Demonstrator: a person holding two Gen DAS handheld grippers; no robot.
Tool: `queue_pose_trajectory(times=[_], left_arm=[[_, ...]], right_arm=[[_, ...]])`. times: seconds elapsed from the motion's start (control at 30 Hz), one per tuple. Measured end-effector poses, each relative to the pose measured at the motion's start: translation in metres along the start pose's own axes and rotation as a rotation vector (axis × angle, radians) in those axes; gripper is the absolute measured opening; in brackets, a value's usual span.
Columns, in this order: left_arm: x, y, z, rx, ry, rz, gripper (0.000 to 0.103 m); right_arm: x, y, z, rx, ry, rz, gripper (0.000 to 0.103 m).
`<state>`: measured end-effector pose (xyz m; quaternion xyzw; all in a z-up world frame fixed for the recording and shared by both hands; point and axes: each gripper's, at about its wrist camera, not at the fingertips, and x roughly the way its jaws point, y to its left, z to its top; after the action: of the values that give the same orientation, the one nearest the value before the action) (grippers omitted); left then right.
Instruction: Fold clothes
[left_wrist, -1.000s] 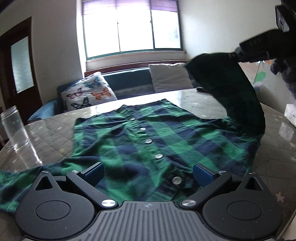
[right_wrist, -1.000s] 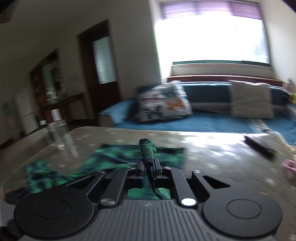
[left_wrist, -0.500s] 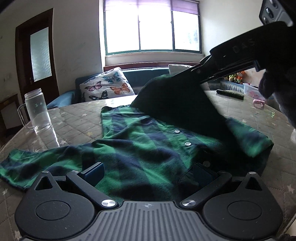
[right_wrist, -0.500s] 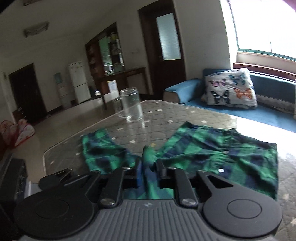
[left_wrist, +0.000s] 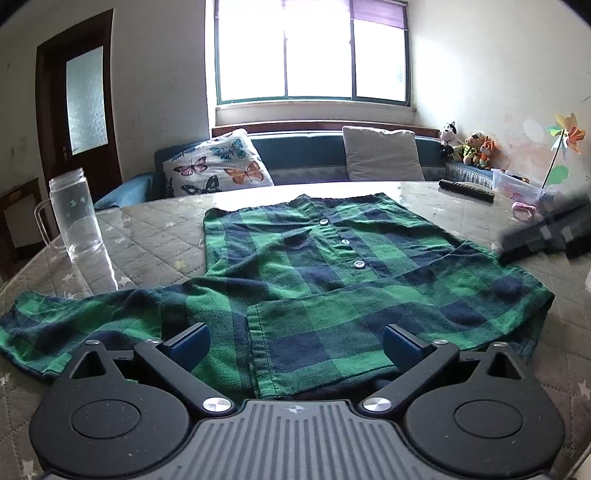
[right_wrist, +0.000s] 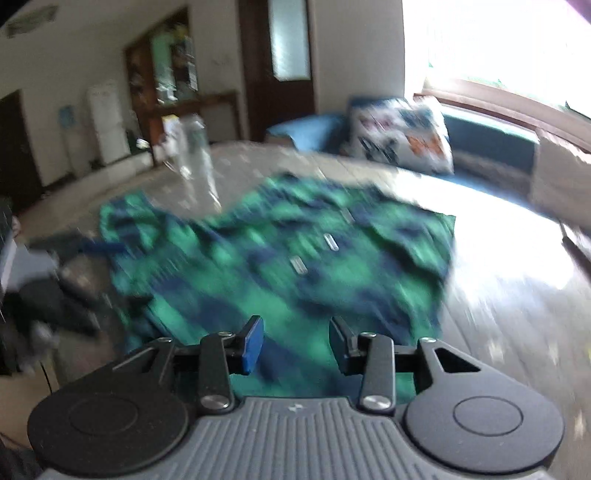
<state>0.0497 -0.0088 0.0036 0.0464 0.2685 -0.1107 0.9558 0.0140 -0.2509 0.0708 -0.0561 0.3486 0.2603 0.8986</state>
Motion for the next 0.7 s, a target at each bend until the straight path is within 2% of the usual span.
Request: queue_pose_trajectory(times=[0.13,0.27,0.4,0.47,0.53,0.7], left_arm=[[0.011,0.005,0.0,-0.03,0.043,0.0,0.083],[0.017,0.009,-0.001,-0.038,0.067,0.013,0.077],[0.018,0.011,-0.001,-0.037,0.079,0.013,0.068],[0.018,0.012,-0.002,-0.04,0.087,0.006,0.063],[0.018,0.013,-0.004,-0.044,0.098,0.0,0.063],[0.015,0.015,-0.006,-0.056,0.114,-0.009,0.056]], right_arm=[[0.003,-0.022,-0.031,0.08,0.045,-0.041,0.04],[0.009,-0.039,-0.053,0.155,0.057,-0.038,0.042],[-0.004,-0.043,-0.05,0.149,0.018,-0.03,0.051],[-0.012,-0.048,-0.05,0.159,-0.006,-0.04,0.052],[-0.019,-0.053,-0.052,0.172,-0.022,-0.054,0.053],[-0.014,-0.057,-0.054,0.185,-0.015,-0.086,0.057]])
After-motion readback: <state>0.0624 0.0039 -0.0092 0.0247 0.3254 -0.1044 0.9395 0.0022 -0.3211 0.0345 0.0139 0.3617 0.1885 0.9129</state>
